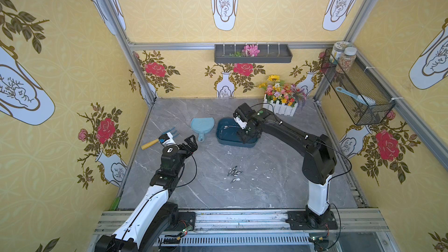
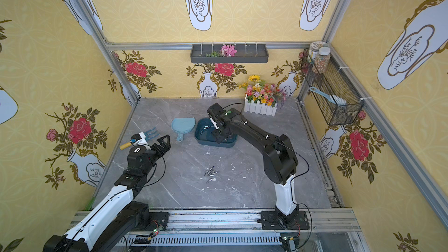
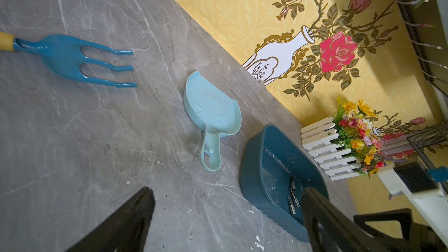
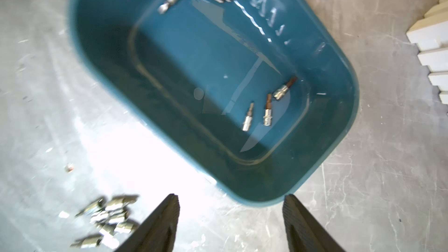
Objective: Put the bit on the desktop into the storage box
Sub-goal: Pick up the screwdriver bit from the center of the board.
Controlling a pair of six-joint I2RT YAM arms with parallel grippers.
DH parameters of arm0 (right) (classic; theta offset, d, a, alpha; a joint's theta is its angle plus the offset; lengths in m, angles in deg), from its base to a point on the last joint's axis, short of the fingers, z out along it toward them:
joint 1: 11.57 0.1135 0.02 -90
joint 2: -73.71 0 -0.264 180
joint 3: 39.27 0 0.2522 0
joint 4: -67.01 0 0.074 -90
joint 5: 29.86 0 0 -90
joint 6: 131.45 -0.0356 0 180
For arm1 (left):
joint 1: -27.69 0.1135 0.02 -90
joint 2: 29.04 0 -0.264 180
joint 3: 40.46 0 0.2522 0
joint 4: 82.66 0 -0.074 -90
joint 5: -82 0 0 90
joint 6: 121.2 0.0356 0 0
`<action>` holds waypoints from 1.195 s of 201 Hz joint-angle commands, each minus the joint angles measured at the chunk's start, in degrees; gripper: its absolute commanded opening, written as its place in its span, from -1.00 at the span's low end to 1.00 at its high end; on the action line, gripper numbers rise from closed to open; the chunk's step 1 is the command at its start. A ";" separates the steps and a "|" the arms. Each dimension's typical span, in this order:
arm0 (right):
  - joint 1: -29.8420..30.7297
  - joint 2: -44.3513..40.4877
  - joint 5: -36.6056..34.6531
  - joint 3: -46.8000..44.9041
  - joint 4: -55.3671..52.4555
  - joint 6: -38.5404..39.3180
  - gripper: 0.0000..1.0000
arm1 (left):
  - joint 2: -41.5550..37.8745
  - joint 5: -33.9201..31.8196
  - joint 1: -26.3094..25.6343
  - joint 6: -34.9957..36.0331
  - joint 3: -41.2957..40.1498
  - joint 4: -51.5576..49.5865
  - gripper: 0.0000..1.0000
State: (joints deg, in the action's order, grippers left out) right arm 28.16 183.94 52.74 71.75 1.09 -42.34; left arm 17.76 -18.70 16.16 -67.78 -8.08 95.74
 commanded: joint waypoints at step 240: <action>22.88 -9.83 -4.56 -17.72 -1.84 -30.33 0.94 | 0.64 0.37 0.54 3.35 1.34 2.98 1.00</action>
State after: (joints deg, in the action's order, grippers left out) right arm 49.45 173.63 49.57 54.00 0.28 -67.38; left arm 17.57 -18.73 16.62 -65.26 -6.99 96.05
